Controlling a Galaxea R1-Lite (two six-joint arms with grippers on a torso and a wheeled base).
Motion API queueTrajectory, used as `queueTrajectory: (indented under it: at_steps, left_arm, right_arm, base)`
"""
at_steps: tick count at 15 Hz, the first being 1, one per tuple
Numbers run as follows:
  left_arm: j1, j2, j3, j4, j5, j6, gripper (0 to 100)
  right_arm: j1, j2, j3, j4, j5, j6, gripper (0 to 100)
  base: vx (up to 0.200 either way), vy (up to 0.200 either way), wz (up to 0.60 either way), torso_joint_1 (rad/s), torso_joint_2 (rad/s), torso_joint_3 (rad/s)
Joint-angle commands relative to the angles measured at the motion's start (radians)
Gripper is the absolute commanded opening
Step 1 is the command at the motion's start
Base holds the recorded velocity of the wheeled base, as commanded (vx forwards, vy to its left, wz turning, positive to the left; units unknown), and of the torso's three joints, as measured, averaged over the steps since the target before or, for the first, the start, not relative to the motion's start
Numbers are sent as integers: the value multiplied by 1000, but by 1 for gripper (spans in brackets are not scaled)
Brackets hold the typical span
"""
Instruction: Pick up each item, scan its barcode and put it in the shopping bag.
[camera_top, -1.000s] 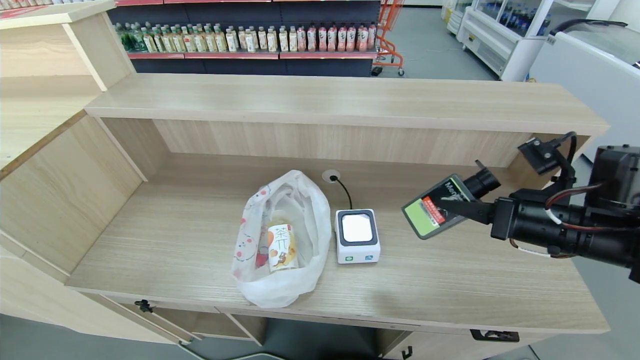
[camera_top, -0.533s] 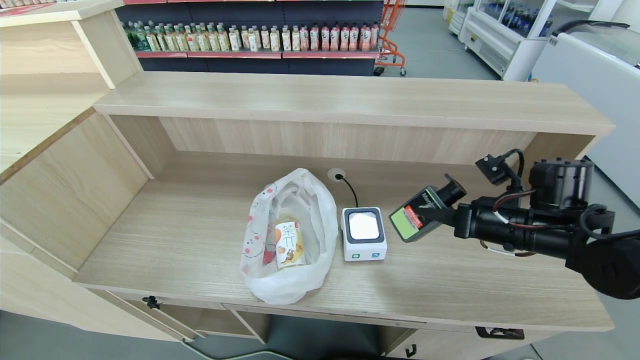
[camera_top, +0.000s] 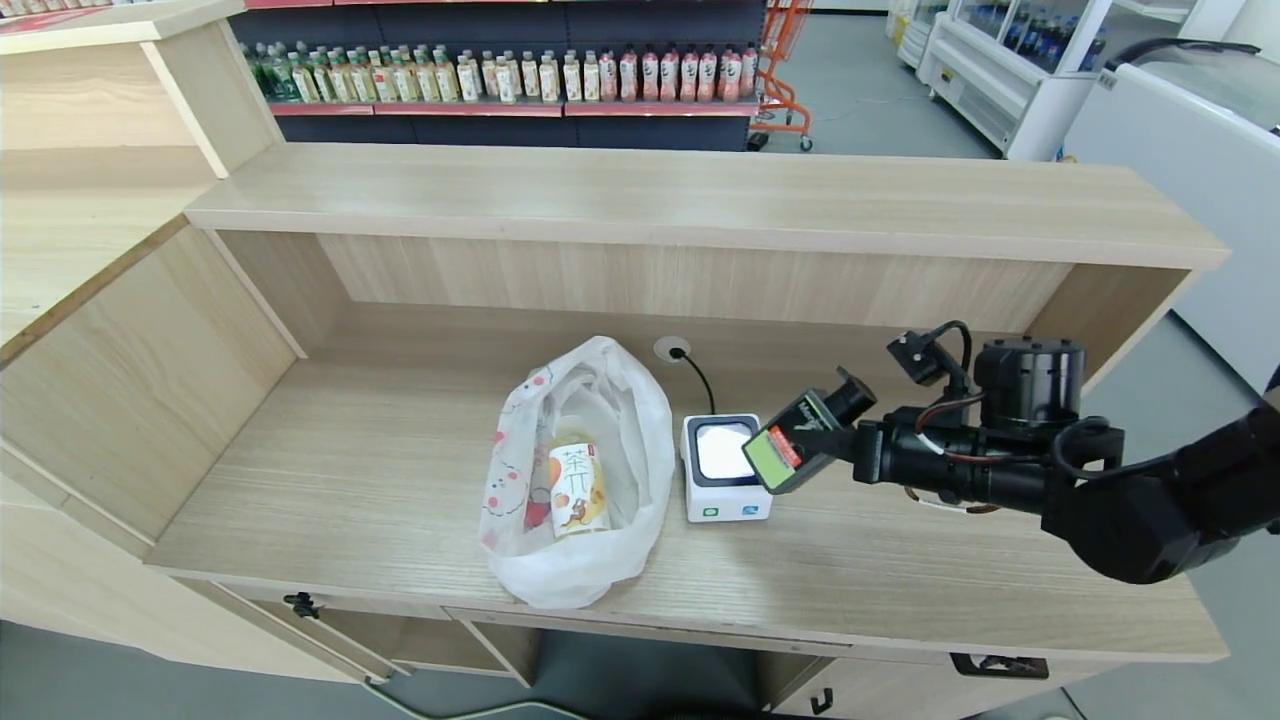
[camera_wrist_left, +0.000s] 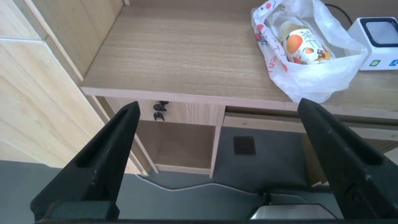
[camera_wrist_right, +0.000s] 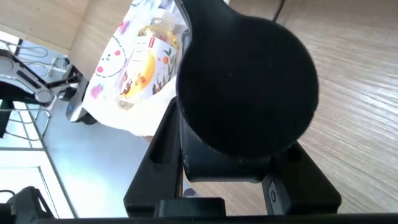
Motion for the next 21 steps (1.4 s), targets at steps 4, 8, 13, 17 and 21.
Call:
queueTrajectory:
  at_steps: [4, 8, 13, 17, 21]
  left_arm:
    - [0, 0, 0, 0, 0, 0, 100]
    - [0, 0, 0, 0, 0, 0, 100]
    - [0, 0, 0, 0, 0, 1, 100]
    - [0, 0, 0, 0, 0, 1, 100]
    - [0, 0, 0, 0, 0, 1, 100]
  right_arm:
    - [44, 135, -71, -100, -1, 28, 0]
    - [46, 189, -126, -100, -1, 30, 0]
    - [67, 246, -200, -100, -8, 31, 0]
    - [75, 269, -227, -98, -34, 31, 0]
    - [75, 267, -227, -98, -34, 31, 0]
  base:
    - [0, 0, 0, 0, 0, 0]
    - [0, 0, 0, 0, 0, 0]
    - [0, 0, 0, 0, 0, 0]
    - [0, 0, 0, 0, 0, 0]
    - [0, 0, 0, 0, 0, 0]
